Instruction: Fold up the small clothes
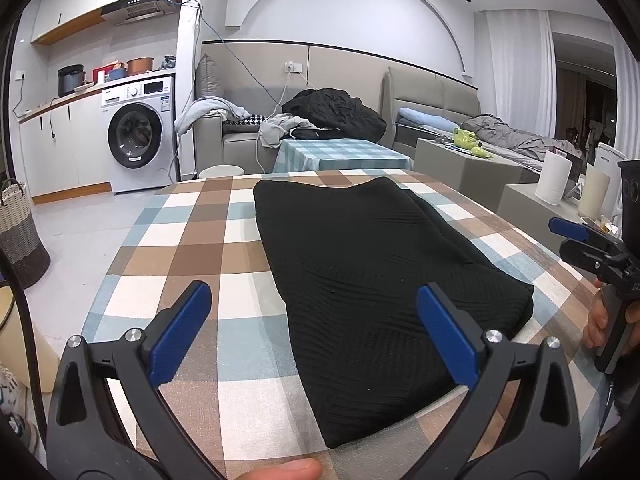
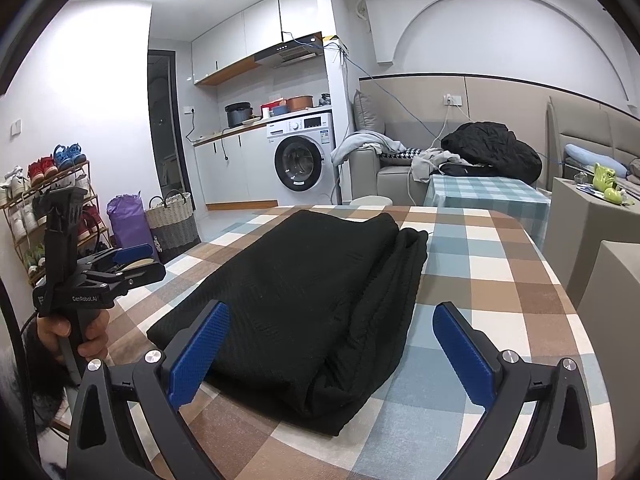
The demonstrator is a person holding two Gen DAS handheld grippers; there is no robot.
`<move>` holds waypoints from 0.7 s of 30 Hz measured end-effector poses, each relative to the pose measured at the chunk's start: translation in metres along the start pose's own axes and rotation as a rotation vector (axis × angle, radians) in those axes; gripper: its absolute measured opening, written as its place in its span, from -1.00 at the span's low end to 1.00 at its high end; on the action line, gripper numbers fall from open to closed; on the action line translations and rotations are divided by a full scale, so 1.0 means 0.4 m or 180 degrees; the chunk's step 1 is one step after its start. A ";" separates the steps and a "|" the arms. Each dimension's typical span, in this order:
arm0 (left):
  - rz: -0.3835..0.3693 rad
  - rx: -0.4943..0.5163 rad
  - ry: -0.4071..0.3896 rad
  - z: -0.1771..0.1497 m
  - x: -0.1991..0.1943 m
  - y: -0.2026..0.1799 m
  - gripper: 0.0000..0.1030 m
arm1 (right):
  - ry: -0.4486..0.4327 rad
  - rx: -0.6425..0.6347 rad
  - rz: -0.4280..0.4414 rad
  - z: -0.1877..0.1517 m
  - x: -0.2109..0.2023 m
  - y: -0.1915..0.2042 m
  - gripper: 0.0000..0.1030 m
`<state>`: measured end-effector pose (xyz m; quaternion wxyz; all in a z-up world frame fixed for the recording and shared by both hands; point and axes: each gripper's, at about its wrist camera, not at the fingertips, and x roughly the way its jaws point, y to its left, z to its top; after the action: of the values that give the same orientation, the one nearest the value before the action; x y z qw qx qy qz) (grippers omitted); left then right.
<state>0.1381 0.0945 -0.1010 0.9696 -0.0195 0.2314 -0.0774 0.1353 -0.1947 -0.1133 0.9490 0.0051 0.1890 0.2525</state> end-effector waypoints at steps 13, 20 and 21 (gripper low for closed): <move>-0.0005 0.0012 -0.0001 0.000 0.002 0.000 0.98 | 0.0005 0.0005 -0.0012 0.000 -0.002 0.003 1.00; -0.0010 0.0017 -0.0003 0.002 0.003 0.000 0.98 | 0.0007 0.0002 -0.0015 0.000 -0.002 0.002 1.00; -0.0017 0.0019 -0.0003 0.002 0.003 0.000 0.98 | 0.0006 0.0003 -0.0014 0.000 -0.002 0.002 1.00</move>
<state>0.1394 0.0942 -0.1008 0.9696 -0.0173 0.2306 -0.0806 0.1343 -0.1943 -0.1130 0.9493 0.0048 0.1900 0.2504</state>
